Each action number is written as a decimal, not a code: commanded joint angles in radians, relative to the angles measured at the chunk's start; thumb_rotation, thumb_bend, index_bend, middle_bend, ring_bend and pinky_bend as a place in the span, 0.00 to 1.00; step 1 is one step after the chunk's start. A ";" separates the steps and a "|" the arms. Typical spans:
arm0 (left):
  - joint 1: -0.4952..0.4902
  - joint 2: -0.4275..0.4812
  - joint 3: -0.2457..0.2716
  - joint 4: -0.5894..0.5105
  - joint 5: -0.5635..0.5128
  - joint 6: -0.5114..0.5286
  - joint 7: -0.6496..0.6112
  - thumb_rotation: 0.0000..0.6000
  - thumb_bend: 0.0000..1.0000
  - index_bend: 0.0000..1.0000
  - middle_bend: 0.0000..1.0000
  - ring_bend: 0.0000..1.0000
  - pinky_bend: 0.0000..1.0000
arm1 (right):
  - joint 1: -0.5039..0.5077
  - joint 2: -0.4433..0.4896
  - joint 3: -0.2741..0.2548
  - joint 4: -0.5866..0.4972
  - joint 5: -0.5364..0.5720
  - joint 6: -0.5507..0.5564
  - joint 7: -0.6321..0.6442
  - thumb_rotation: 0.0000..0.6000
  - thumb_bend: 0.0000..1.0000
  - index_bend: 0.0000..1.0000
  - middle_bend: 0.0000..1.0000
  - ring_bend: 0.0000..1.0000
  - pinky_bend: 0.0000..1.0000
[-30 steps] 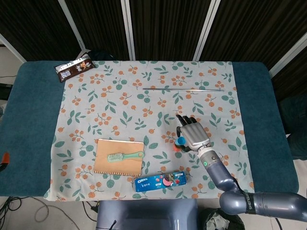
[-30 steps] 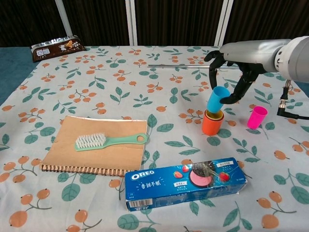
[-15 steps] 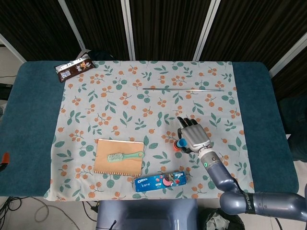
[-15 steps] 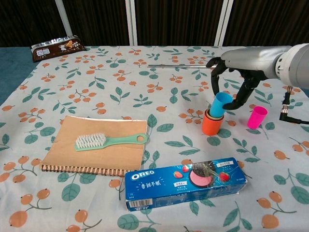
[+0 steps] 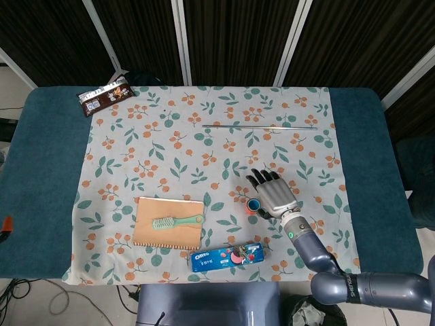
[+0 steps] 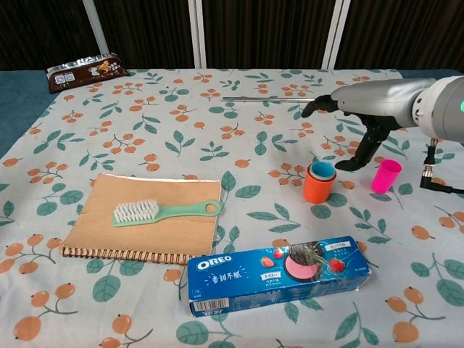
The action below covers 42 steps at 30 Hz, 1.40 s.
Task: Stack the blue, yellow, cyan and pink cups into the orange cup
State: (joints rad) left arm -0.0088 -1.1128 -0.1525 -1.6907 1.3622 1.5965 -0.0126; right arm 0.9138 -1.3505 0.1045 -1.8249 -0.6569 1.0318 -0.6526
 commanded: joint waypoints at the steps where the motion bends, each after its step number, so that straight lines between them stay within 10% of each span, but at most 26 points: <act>1: 0.000 0.000 0.000 0.000 0.000 0.000 0.000 1.00 0.36 0.13 0.03 0.00 0.11 | -0.005 0.011 0.004 -0.004 0.000 0.008 0.006 1.00 0.39 0.12 0.00 0.09 0.15; 42: 0.001 -0.004 0.002 0.000 -0.002 0.002 0.010 1.00 0.36 0.13 0.03 0.00 0.14 | -0.133 0.003 -0.062 0.168 -0.106 -0.023 0.155 1.00 0.39 0.38 0.00 0.09 0.15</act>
State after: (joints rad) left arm -0.0077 -1.1164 -0.1509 -1.6908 1.3606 1.5981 -0.0027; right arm 0.7821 -1.3468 0.0419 -1.6583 -0.7615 1.0099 -0.4983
